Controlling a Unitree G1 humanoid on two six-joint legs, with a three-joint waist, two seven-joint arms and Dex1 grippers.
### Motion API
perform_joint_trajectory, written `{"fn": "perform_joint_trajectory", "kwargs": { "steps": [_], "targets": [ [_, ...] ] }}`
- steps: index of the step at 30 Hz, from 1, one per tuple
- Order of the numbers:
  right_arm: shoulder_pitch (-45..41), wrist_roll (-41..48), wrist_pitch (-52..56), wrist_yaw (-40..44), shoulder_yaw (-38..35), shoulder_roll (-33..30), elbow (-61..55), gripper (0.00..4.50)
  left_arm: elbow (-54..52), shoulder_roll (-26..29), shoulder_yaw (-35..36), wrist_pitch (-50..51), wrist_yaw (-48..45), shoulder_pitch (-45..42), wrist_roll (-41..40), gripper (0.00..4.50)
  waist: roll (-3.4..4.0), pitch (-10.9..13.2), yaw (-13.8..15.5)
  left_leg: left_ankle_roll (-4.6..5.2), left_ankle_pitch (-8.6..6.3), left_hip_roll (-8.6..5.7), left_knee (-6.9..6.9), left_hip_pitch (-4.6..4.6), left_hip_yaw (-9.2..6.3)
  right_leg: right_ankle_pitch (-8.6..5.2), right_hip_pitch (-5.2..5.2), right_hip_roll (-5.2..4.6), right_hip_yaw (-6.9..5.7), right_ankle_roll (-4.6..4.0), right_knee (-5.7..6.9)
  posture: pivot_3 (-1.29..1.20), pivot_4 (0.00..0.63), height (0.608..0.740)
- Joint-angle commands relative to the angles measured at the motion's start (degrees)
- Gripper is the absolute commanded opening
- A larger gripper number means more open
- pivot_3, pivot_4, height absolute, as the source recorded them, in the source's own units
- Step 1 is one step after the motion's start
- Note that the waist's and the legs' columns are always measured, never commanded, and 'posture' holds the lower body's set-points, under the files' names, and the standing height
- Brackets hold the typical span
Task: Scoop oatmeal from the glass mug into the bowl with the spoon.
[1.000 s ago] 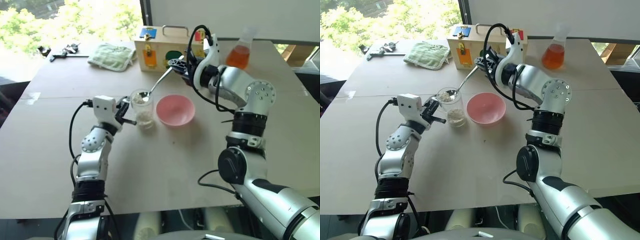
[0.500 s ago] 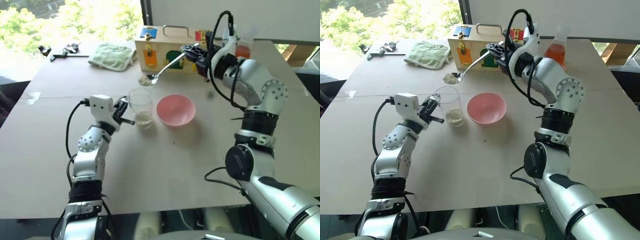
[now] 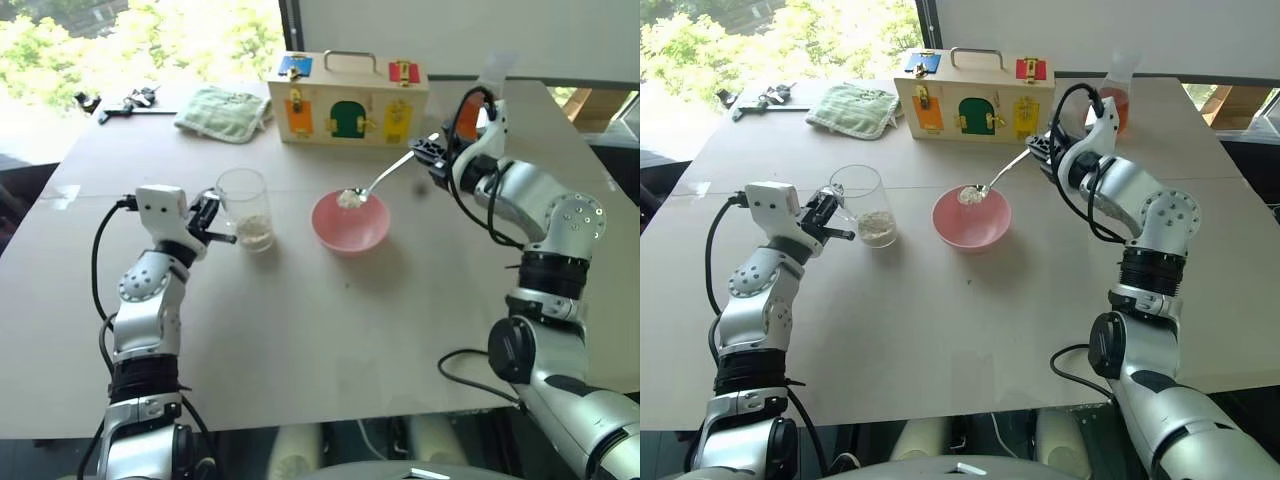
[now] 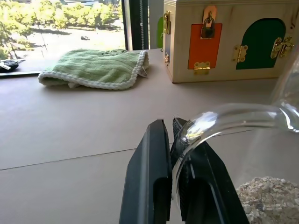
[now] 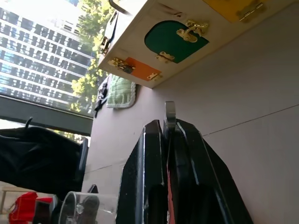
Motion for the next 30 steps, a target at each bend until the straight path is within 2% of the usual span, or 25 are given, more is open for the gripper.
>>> {"fn": "perform_joint_trajectory", "kwargs": {
  "steps": [1,5,14,25,30],
  "targets": [
    [0.37,-8.34,-3.8,8.65,6.13,-2.25,-3.9,0.0,-1.9,0.8,1.29,-1.26,-0.51,-0.9,-0.93,0.03,0.0,0.0,0.01,0.0,0.0,0.0,0.0,-0.01,-0.01,0.0,0.0,0.0,0.0,0.0,0.0,0.0,0.15,0.74],
    [1.05,-17.6,-9.5,20.28,13.54,-5.01,-7.97,0.0,-2.28,0.82,1.34,-1.04,-0.58,-0.51,-1.06,0.03,0.0,0.01,0.03,0.0,0.0,0.0,0.0,-0.02,-0.04,0.0,-0.03,0.0,0.0,0.0,0.0,0.0,0.15,0.74],
    [2.62,-24.38,-14.93,38.28,19.44,-8.1,-17.22,0.0,-2.32,0.62,0.79,-0.79,-0.72,-0.34,-1.07,0.03,-0.01,0.02,0.18,0.0,0.0,-0.01,0.01,-0.01,-0.15,0.0,-0.03,0.0,-0.01,0.0,0.0,0.0,0.15,0.74],
    [4.77,-40.4,-28.27,52.31,28.48,-13.55,-22.5,0.0,-1.27,0.35,0.4,-1.2,-1.08,-0.75,-0.96,0.03,-0.03,0.03,0.25,0.0,0.0,-0.06,0.04,0.0,-0.16,0.0,-0.02,0.01,-0.04,0.0,0.01,0.0,0.15,0.74],
    [5.18,-44.58,-33.83,57.55,30.12,-14.21,-24.07,0.0,-1.39,-0.04,0.08,-1.3,-1.12,-0.68,-0.75,0.03,-0.03,0.03,0.26,-0.01,0.0,-0.08,0.06,0.0,-0.16,0.0,-0.01,0.01,-0.05,0.0,0.01,0.0,0.15,0.74]
  ]
}}
